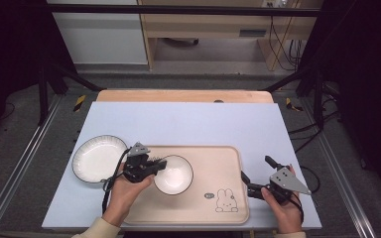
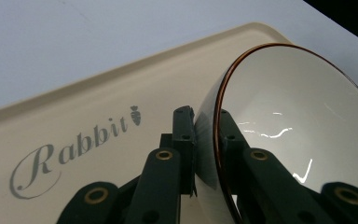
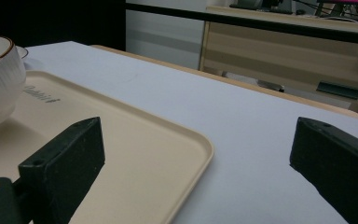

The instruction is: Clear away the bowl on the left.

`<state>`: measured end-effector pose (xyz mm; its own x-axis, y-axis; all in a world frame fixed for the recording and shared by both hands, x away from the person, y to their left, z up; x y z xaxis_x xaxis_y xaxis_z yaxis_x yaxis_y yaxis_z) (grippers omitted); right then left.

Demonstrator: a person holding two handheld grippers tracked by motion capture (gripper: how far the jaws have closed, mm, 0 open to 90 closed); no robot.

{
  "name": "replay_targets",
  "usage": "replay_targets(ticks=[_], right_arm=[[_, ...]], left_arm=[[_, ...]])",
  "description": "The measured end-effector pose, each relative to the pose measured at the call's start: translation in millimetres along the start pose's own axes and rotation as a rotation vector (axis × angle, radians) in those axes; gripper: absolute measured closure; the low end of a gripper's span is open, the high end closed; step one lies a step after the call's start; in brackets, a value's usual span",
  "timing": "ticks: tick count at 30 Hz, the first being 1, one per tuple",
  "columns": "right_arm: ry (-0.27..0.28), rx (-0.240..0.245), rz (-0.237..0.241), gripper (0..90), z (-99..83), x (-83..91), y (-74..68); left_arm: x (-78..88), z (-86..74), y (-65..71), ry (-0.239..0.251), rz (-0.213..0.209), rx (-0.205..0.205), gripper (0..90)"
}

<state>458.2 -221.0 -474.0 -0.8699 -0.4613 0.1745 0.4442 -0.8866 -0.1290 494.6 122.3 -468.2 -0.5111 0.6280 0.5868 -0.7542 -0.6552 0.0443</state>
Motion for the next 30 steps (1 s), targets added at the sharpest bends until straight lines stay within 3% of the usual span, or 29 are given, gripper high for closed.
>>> replay_targets(ticks=[8, 13, 30], right_arm=[[0.002, -0.005, 0.003, 3.3, 0.3, 0.2, -1.1], [0.003, -0.001, 0.004, 3.3, 0.8, 0.2, -1.0], [0.008, -0.002, 0.004, 3.3, 2.5, 1.5, -0.7]], left_arm=[[-5.1, -1.3, 5.5, -0.011, -0.01, 0.002, 81.4], [-11.4, -3.0, 9.8, -0.028, -0.043, 0.003, 81.4], [-23.0, -7.3, 18.0, -0.057, -0.087, 0.02, 81.2]])
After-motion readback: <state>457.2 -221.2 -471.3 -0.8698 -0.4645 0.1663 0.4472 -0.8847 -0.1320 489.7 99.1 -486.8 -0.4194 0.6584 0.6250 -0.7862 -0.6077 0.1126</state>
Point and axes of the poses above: each handheld gripper's, and its own axes: x roughly backward along the jaws, z roughly out of its top, y roughly to its right, the point moved 6 cm from there along -x, roughly forward along the jaws, and after that the axes turned 13 degrees about -x, right-handed, at the moved point
